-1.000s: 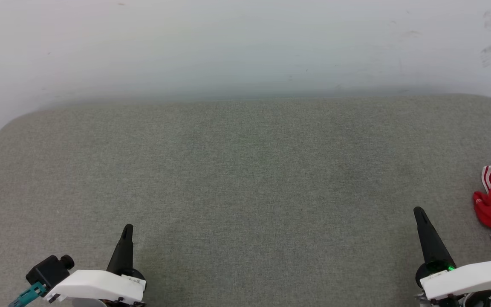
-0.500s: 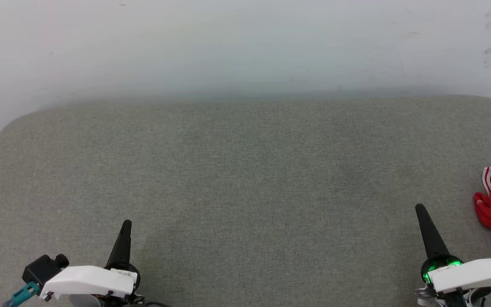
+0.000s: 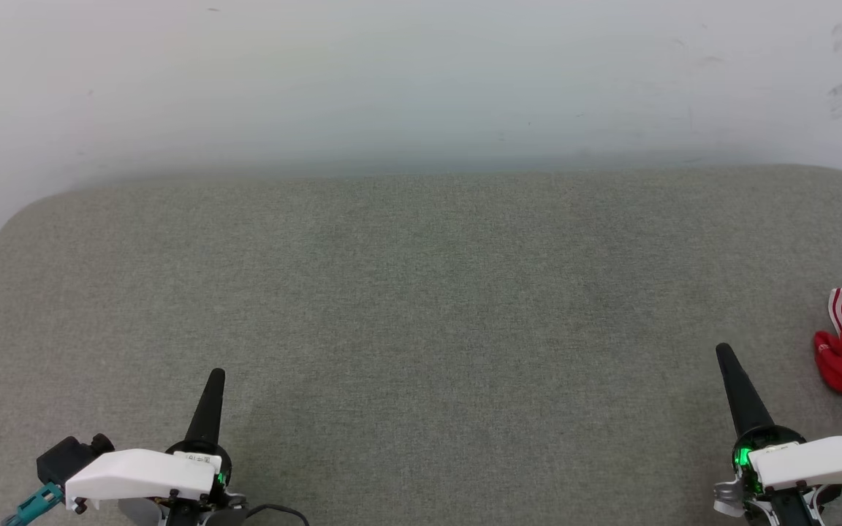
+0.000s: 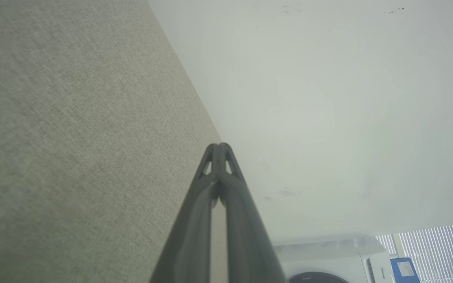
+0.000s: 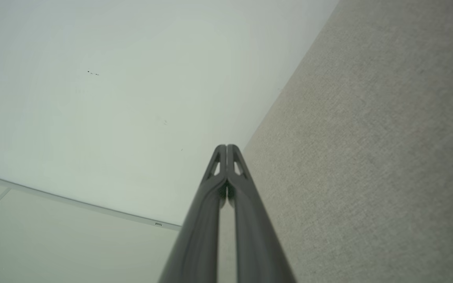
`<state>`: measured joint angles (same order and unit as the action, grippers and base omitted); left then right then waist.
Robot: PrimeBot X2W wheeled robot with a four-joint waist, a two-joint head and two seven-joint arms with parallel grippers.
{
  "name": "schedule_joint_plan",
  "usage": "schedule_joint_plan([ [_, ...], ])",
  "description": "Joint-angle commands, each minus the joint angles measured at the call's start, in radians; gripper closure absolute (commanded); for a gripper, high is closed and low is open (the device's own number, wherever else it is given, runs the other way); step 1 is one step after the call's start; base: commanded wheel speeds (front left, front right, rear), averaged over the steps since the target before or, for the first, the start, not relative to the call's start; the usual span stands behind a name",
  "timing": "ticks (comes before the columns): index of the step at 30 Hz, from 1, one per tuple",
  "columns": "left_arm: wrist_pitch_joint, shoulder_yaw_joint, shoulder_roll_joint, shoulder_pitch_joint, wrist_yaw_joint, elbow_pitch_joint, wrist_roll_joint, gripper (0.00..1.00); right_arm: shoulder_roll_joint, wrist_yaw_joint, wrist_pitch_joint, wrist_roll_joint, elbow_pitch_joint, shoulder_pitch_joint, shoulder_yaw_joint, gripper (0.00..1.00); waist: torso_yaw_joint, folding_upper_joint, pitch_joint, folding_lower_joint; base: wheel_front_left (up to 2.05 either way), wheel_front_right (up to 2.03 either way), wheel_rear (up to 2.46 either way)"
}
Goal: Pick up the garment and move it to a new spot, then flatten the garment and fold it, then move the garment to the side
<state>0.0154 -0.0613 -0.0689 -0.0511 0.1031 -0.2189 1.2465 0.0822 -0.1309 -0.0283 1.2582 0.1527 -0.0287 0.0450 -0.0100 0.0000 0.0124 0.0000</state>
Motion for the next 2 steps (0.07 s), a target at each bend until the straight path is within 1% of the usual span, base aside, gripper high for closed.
schedule_joint_plan([
  [1,0.008,-0.005,0.000,-0.023,0.005,0.003,0.023,1.00,0.005,0.000,-0.006,0.025,-0.001,-0.025,0.003,1.00,0.000,0.0000,0.000,0.0000,0.00,0.00,0.00],
  [2,0.010,-0.006,0.001,-0.025,0.006,0.002,0.031,1.00,0.005,0.000,-0.008,0.035,0.002,-0.026,0.003,1.00,0.001,0.0000,0.000,0.0000,0.00,0.00,0.00],
])
